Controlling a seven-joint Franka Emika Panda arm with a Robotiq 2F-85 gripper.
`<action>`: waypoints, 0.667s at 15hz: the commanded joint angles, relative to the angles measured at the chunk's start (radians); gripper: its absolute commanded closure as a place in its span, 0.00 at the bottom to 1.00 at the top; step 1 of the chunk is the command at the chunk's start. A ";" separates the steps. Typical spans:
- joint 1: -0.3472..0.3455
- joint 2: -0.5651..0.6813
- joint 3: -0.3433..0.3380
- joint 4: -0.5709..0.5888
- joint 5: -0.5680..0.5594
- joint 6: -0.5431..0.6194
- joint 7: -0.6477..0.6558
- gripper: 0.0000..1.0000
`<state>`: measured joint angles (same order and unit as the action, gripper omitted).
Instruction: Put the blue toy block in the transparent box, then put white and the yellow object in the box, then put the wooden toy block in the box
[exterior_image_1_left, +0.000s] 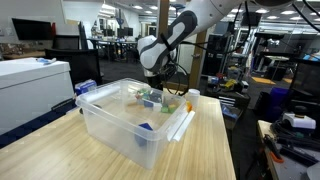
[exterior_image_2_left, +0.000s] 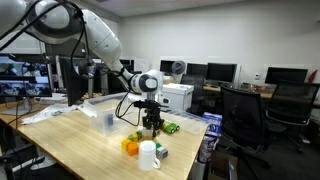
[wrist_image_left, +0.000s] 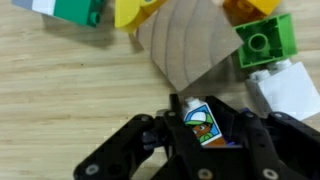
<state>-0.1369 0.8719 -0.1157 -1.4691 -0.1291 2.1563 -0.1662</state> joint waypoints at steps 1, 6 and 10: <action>0.020 -0.065 0.000 -0.058 -0.023 0.007 0.018 0.92; 0.033 -0.239 0.000 -0.171 -0.025 0.028 0.009 0.92; 0.040 -0.411 0.021 -0.294 -0.023 0.058 -0.014 0.92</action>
<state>-0.1002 0.6039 -0.1126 -1.6145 -0.1294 2.1659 -0.1630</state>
